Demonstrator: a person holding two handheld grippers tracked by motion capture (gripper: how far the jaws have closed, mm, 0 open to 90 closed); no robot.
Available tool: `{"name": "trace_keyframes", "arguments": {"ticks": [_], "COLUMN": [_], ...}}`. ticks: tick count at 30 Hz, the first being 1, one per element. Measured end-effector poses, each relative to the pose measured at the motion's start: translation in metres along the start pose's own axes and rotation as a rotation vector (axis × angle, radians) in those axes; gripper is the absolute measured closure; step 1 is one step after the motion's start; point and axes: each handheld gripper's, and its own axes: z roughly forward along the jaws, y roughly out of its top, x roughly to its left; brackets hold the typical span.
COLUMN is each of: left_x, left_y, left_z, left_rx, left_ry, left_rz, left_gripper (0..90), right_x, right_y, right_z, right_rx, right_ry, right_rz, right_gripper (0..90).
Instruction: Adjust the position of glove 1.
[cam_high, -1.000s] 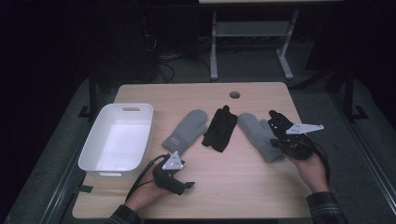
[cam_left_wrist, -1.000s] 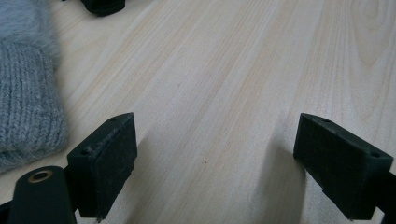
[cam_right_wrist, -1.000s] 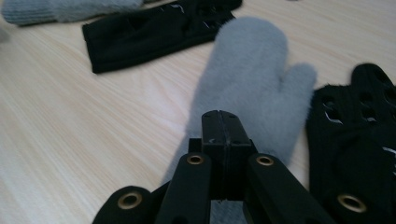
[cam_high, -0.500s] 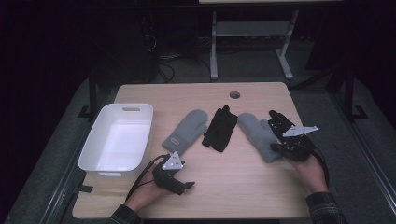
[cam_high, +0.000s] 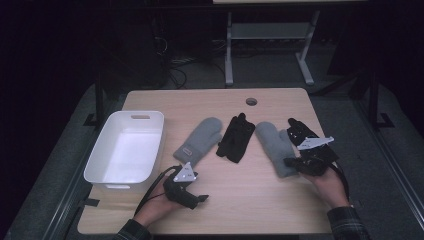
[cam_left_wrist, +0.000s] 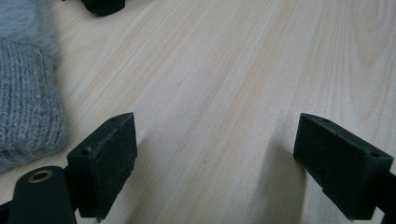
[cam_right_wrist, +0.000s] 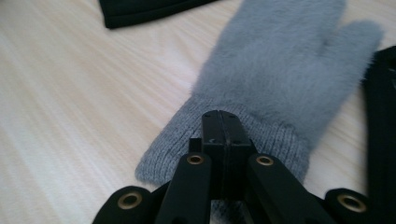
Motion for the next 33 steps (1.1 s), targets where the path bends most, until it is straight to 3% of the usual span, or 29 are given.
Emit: {"name": "trace_keyframes", "arguments": {"ticks": [14, 22, 33], "left_x": [0.000, 0.000, 0.000], "left_y": [0.000, 0.000, 0.000], "left_z": [0.000, 0.000, 0.000], "left_rx": [-0.002, -0.003, -0.003], "left_ry": [0.001, 0.001, 0.001], "left_rz": [0.002, 0.002, 0.002], "left_gripper": [12.5, 12.4, 12.4], "right_x": [0.035, 0.062, 0.091], "right_y": [0.007, 0.012, 0.018], "right_z": [0.011, 0.019, 0.027], "right_rx": [0.034, 0.045, 0.064], "right_ry": [0.130, 0.214, 0.291], "right_rz": [-0.076, -0.148, -0.216], "right_gripper": [90.0, 90.0, 90.0]}}
